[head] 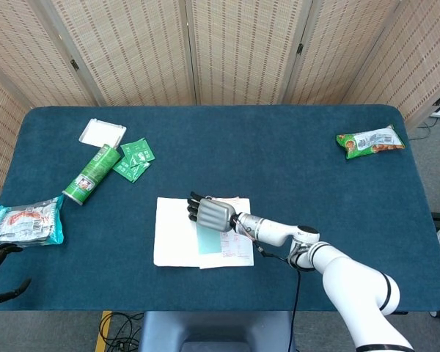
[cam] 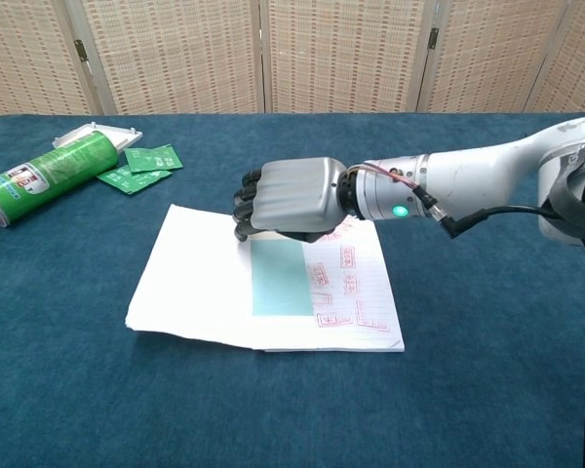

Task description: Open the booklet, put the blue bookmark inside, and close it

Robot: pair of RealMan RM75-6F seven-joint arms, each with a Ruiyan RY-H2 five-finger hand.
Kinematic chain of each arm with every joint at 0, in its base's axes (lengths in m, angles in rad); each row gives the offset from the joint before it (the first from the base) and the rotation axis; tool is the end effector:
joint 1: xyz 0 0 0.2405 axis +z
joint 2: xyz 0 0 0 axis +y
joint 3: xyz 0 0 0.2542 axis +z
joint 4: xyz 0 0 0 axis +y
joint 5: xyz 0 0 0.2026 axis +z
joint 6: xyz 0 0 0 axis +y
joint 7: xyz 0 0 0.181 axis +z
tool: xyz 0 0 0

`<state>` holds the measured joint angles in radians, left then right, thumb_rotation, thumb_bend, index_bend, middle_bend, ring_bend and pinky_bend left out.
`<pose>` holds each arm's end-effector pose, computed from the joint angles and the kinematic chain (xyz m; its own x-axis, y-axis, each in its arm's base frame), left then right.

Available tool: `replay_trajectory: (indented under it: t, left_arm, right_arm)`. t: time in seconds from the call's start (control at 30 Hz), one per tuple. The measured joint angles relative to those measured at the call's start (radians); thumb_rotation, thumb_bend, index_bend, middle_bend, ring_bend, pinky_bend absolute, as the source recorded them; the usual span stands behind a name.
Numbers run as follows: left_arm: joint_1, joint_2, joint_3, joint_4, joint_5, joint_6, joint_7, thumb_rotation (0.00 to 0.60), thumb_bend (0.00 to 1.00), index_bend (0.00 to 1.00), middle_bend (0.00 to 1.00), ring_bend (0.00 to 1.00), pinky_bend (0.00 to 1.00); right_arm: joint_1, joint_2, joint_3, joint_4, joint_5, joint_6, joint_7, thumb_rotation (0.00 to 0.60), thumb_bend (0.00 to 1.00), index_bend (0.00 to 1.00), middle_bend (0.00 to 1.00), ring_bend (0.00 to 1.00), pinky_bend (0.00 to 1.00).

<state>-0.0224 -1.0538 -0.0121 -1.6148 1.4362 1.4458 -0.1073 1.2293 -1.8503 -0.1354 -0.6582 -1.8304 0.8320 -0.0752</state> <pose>-0.3398 0.1883 0.1786 0.3428 0.0889 0.9352 0.9278 0.1241 -0.3519 -0.0434 -0.4137 -0.1263 0.8409 0.3992 0.3654 0.1434 -0.8154 0.5608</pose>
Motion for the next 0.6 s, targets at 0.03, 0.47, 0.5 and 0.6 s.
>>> replay_trajectory:
  t: [0.03,0.47,0.5,0.6]
  left_arm:
    - [0.001,0.0,0.0,0.001,0.0,0.001,-0.001,0.6,0.24,0.32,0.26,0.21,0.25]
    - [-0.001,-0.004,-0.001,0.006,0.004,-0.001,-0.004,0.6,0.24,0.32,0.26,0.21,0.25]
    - [-0.001,-0.004,-0.001,0.006,0.004,-0.001,-0.004,0.6,0.24,0.32,0.26,0.21,0.25]
    - [0.0,-0.004,-0.001,0.005,0.005,0.0,-0.004,0.6,0.24,0.32,0.26,0.21,0.25]
  right_arm:
    - [-0.001,-0.001,-0.002,0.002,0.0,-0.002,-0.001,0.6,0.87,0.22,0.17,0.11,0.15]
    - [-0.019,0.007,-0.013,0.005,0.01,-0.012,-0.011,0.6,0.87,0.22,0.17,0.11,0.15]
    - [-0.019,0.007,-0.013,0.004,0.01,-0.012,-0.011,0.6,0.87,0.22,0.17,0.11,0.15]
    - [-0.021,0.011,-0.014,0.001,0.009,-0.009,-0.014,0.6,0.87,0.22,0.17,0.11,0.15]
